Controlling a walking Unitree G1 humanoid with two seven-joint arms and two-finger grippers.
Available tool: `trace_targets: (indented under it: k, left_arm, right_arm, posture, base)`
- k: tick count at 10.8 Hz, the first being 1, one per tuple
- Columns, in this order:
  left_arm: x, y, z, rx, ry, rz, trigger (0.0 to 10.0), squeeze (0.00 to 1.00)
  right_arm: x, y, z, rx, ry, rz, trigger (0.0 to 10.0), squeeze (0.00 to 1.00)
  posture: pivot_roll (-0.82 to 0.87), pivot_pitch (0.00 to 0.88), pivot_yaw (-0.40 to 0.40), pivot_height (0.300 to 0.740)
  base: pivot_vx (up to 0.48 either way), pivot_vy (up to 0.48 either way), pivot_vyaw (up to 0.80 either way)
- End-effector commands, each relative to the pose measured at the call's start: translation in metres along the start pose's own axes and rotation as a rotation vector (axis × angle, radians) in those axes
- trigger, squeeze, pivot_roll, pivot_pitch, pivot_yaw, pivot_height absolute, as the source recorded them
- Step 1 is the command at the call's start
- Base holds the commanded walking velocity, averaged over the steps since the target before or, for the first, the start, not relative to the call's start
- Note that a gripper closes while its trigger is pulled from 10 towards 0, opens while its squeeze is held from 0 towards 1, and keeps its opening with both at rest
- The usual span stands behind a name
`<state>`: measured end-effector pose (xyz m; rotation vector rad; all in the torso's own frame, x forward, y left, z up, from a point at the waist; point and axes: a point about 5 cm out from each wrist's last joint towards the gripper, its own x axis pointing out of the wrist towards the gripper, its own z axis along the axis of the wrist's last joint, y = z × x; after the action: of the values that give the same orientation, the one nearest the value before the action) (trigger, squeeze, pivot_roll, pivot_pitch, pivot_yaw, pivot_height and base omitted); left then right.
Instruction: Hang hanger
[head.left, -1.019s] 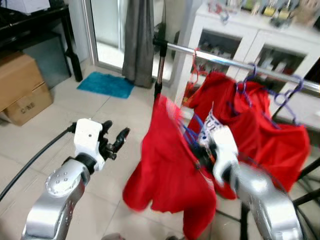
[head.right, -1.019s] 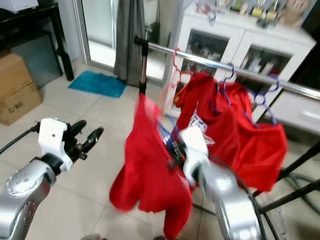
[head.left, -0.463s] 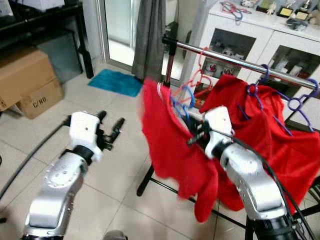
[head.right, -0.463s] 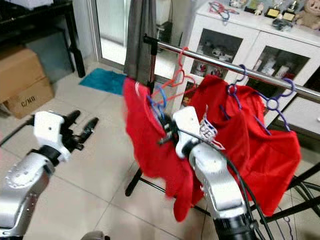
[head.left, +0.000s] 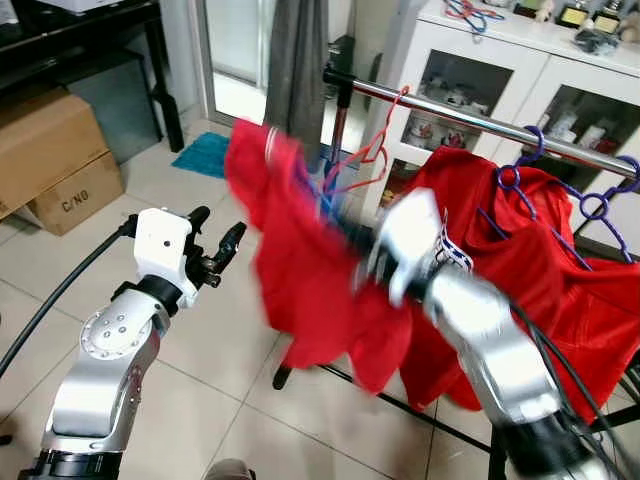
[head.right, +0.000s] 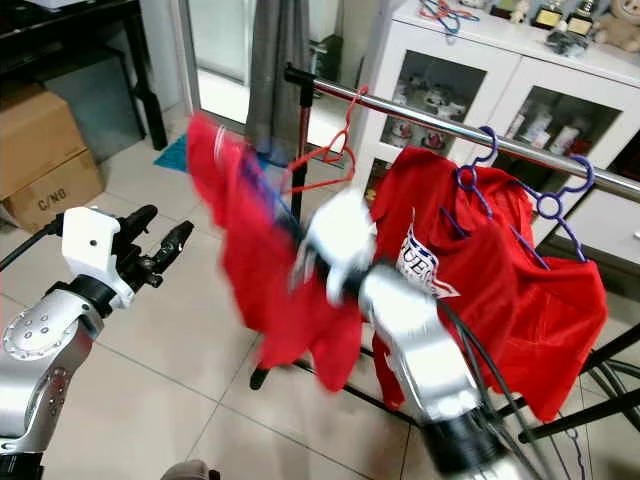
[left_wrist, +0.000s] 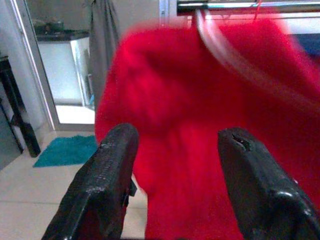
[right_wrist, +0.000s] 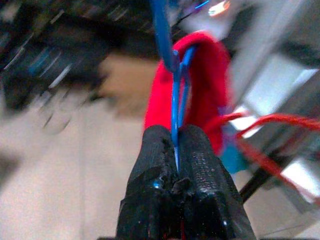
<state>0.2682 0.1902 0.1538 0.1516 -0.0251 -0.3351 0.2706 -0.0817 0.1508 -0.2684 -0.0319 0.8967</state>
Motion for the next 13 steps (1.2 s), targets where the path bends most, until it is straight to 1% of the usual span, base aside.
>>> trace_targets:
  k: [1, 2, 3, 4, 5, 6, 8, 9, 10, 11, 12, 13]
  left_arm:
    - [0.001, -0.003, -0.001, -0.001, 0.000, -0.026, 10.0, 0.00]
    - [0.001, -0.005, -0.003, 0.000, 0.006, -0.034, 10.0, 0.00]
    - [0.001, -0.008, -0.006, 0.004, 0.013, -0.046, 10.0, 0.00]
    - [0.002, -0.010, -0.006, 0.008, 0.014, -0.050, 10.0, 0.00]
    - [0.004, -0.009, -0.006, 0.013, 0.010, -0.051, 10.0, 0.00]
    - [0.004, -0.008, -0.005, 0.015, 0.009, -0.050, 10.0, 0.00]
    - [0.007, -0.004, -0.003, 0.018, -0.003, -0.044, 10.0, 0.00]
    - [0.008, -0.004, -0.003, 0.016, 0.000, -0.053, 10.0, 0.00]
    - [0.009, -0.006, -0.004, 0.018, 0.005, -0.069, 10.0, 0.00]
    - [0.011, -0.011, -0.004, 0.010, 0.002, -0.103, 10.0, 0.00]
    - [0.013, -0.015, -0.004, 0.001, 0.002, -0.126, 10.0, 0.00]
    - [0.014, -0.020, -0.005, -0.007, 0.005, -0.155, 10.0, 0.00]
  right_arm:
    - [0.000, 0.010, -0.004, -0.022, 0.026, 0.082, 10.0, 0.00]
    - [-0.004, 0.010, -0.017, -0.034, 0.095, 0.084, 10.0, 0.00]
    - [-0.010, 0.003, -0.035, -0.041, 0.187, 0.020, 10.0, 0.00]
    - [-0.014, -0.006, -0.042, -0.039, 0.220, -0.053, 10.0, 0.00]
    - [-0.014, -0.020, -0.040, -0.045, 0.219, -0.147, 10.0, 0.00]
    - [-0.013, -0.024, -0.037, -0.044, 0.198, -0.173, 10.0, 0.00]
    - [0.000, -0.041, -0.022, 0.012, 0.118, -0.302, 10.0, 0.00]
    - [0.015, -0.047, -0.013, 0.035, 0.087, -0.311, 10.0, 0.00]
    - [0.023, -0.049, -0.007, 0.031, 0.070, -0.299, 10.0, 0.00]
    - [0.031, -0.056, 0.002, 0.042, 0.039, -0.298, 10.0, 0.00]
    - [0.033, -0.061, 0.006, 0.088, 0.012, -0.296, 10.0, 0.00]
    - [0.030, -0.069, 0.018, 0.263, -0.092, -0.286, 10.0, 0.00]
  posture:
    - [0.10, 0.000, -0.087, 0.740]
    - [0.09, 0.000, -0.090, 0.740]
    - [0.09, 0.000, -0.091, 0.740]
    - [0.09, 0.000, -0.090, 0.740]
    - [0.09, 0.000, -0.087, 0.740]
    - [0.09, 0.000, -0.085, 0.740]
    - [0.09, 0.000, -0.088, 0.740]
    - [0.09, 0.000, -0.090, 0.740]
    - [0.09, 0.000, -0.091, 0.740]
    - [0.08, 0.000, -0.092, 0.740]
    - [0.06, 0.000, -0.088, 0.740]
    - [0.05, 0.000, -0.083, 0.740]
  base:
    - [0.000, 0.000, 0.00]
    - [0.000, 0.000, 0.00]
    - [0.000, 0.000, 0.00]
    - [0.000, 0.000, 0.00]
    - [0.000, 0.000, 0.00]
    - [0.000, 0.000, 0.00]
    - [0.000, 0.000, 0.00]
    - [0.000, 0.000, 0.00]
    - [0.000, 0.000, 0.00]
    - [0.000, 0.000, 0.00]
    - [0.000, 0.000, 0.00]
    - [0.000, 0.000, 0.00]
